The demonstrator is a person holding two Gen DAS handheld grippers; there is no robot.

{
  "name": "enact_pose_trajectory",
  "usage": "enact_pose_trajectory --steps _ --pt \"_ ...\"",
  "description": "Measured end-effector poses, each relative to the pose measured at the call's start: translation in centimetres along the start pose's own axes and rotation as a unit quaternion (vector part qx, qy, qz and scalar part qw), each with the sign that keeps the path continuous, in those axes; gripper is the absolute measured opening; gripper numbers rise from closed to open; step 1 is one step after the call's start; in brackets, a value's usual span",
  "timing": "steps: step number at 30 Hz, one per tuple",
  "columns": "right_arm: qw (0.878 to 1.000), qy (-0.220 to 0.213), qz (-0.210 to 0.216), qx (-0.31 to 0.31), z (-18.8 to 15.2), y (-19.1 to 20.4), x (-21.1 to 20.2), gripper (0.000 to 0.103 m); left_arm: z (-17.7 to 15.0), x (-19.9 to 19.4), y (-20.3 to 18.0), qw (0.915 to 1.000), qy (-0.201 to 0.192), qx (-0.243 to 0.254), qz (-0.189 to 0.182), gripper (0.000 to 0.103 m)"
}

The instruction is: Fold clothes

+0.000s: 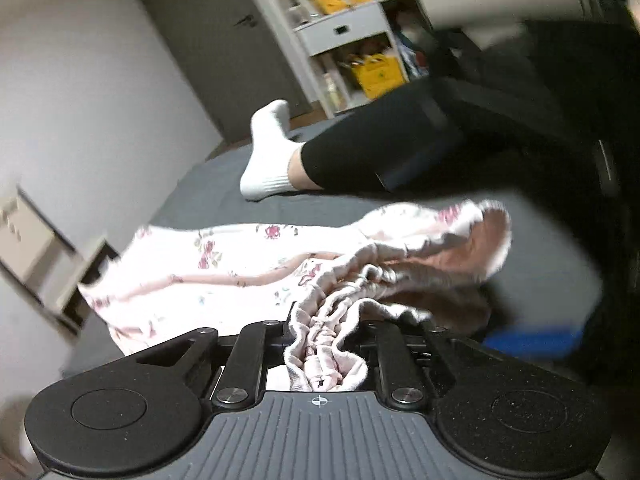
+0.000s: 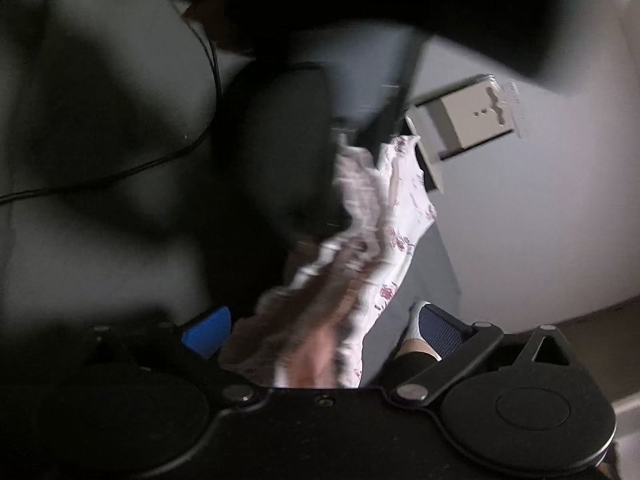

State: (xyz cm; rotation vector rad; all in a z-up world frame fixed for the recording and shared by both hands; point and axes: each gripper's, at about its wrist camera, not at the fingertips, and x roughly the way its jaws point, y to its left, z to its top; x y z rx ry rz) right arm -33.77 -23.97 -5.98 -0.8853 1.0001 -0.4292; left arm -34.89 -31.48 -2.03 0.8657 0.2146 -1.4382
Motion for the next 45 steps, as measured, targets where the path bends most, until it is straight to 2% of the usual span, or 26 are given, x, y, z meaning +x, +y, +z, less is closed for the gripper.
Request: enact_pose_trajectory --steps 1,4,7,13,16,18,20,22,24,25,27,28,30,32,35,37,40,43,45 --pt "1.000 0.006 -0.008 -0.004 0.3 0.7 -0.1 0.102 0.0 -0.2 0.3 0.9998 0.001 -0.018 -0.003 0.016" --pt "0.998 0.034 -0.036 0.037 1.5 1.5 1.6 0.102 0.2 -0.4 1.6 0.9971 0.004 -0.075 -0.014 0.016" --pt "0.994 0.058 -0.081 0.043 2.2 2.3 4.3 0.102 0.0 0.3 2.7 0.9937 0.009 -0.108 -0.028 0.017" --pt "0.984 0.101 -0.131 0.063 2.1 0.8 7.0 0.100 -0.5 2.0 4.8 0.9843 0.017 -0.169 -0.048 0.017" --pt "0.983 0.094 -0.146 0.066 1.4 -0.9 6.4 0.097 -0.9 2.4 5.4 0.9820 0.015 -0.180 -0.055 0.016" --pt "0.982 0.077 -0.166 0.041 0.8 -1.5 6.1 0.087 -1.1 2.2 5.4 0.9831 0.015 -0.173 -0.056 0.016" --pt "0.986 0.055 -0.157 0.012 -0.1 -1.9 5.7 0.064 -1.2 1.9 5.2 0.9850 0.014 -0.163 -0.056 0.016" --pt "0.989 0.034 -0.141 -0.019 -0.9 -2.2 5.4 0.057 -1.4 1.2 4.6 0.9887 0.009 -0.138 -0.057 0.016" --pt "0.991 0.016 -0.121 -0.049 -1.5 -2.2 5.3 0.053 -1.6 0.6 3.4 0.9946 0.001 -0.093 -0.045 0.016" --pt "0.992 0.008 -0.113 -0.061 -1.8 -2.2 5.3 0.046 -1.6 0.2 2.6 0.9972 0.000 -0.064 -0.039 0.016" --pt "0.989 -0.014 -0.099 -0.107 -2.6 -1.8 5.0 0.038 -1.7 -0.4 0.8 0.9997 -0.003 0.005 -0.024 0.016" --pt "0.989 -0.022 -0.090 -0.119 -2.9 -1.8 4.6 0.032 -1.8 -0.8 0.1 0.9993 -0.004 0.029 -0.022 0.016" --pt "0.987 -0.038 -0.072 -0.142 -3.6 -1.6 3.7 0.027 -1.9 -1.7 -1.3 0.9970 -0.007 0.074 -0.020 0.016" --pt "0.984 -0.057 -0.059 -0.156 -4.2 -1.6 2.6 0.020 -2.1 -2.7 -2.4 0.9950 -0.010 0.098 -0.019 0.016" --pt "0.985 -0.083 -0.031 -0.149 -4.7 -1.9 0.4 0.017 -2.3 -4.4 -3.5 0.9941 -0.010 0.105 -0.024 0.016" --pt "0.988 -0.090 0.006 -0.126 -4.7 -2.6 -0.9 0.016 -2.4 -5.7 -4.3 0.9941 -0.011 0.103 -0.032 0.016" --pt "0.988 -0.086 0.084 -0.097 -4.6 -3.6 -2.5 0.016 -2.5 -7.2 -5.5 0.9932 0.000 0.093 -0.071 0.016" --pt "0.981 -0.077 0.155 -0.087 -4.4 -4.4 -4.9 0.016 -2.7 -7.9 -7.0 0.9886 0.018 0.096 -0.114 0.016" --pt "0.978 -0.074 0.176 -0.085 -3.8 -4.7 -5.2 0.016 -2.8 -7.8 -7.6 0.9862 0.024 0.107 -0.124 0.016"
